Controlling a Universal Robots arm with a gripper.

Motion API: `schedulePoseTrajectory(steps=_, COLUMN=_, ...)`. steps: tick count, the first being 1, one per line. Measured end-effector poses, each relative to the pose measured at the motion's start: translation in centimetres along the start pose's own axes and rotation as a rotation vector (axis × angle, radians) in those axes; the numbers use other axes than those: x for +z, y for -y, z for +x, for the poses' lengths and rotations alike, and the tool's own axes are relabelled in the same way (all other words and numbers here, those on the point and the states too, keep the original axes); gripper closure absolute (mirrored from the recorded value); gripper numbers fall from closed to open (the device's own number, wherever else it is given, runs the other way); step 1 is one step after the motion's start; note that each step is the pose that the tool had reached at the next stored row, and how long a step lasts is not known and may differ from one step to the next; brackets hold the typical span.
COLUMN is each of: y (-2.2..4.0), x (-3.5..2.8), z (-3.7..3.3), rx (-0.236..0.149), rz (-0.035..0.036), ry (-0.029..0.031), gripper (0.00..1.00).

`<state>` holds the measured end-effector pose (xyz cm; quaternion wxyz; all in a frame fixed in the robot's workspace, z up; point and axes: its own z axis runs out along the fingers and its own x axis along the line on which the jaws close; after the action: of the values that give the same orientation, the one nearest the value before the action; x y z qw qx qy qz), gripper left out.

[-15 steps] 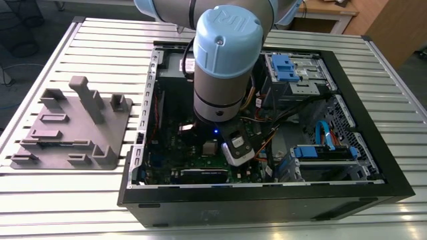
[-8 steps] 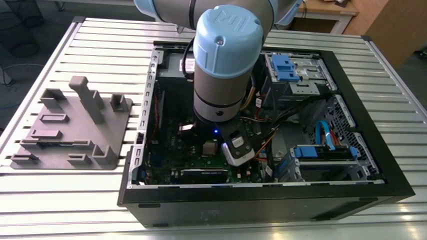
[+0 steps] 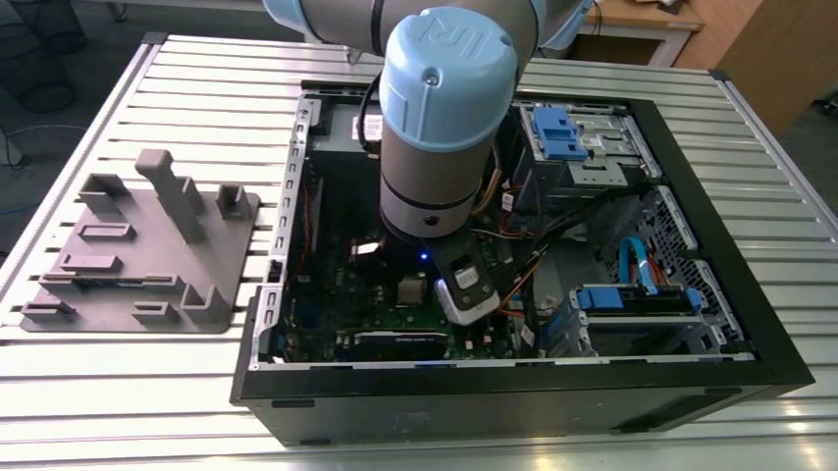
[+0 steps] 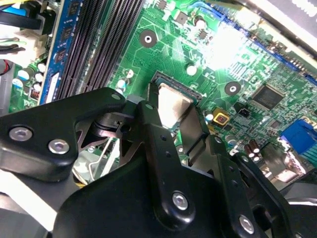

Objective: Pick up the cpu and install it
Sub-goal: 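Place the cpu into insertion slot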

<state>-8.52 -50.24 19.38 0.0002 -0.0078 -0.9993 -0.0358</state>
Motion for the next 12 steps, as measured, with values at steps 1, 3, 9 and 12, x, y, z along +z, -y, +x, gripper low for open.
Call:
schedulePoseTrajectory(steps=1, y=-0.06, x=0.01, z=0.00, rx=0.002, rz=-0.0004, ry=0.0002, gripper=0.56)
schedulePoseTrajectory(steps=3, y=-0.09, x=0.04, z=0.01, rx=0.005, rz=-0.0007, ry=0.0004, gripper=0.56)
schedulePoseTrajectory(steps=9, y=-0.09, x=0.14, z=0.03, rx=0.007, rz=-0.0004, ry=0.0005, gripper=0.56)
schedulePoseTrajectory(steps=12, y=-0.09, x=0.16, z=0.03, rx=0.007, rz=-0.0006, ry=0.0005, gripper=0.56)
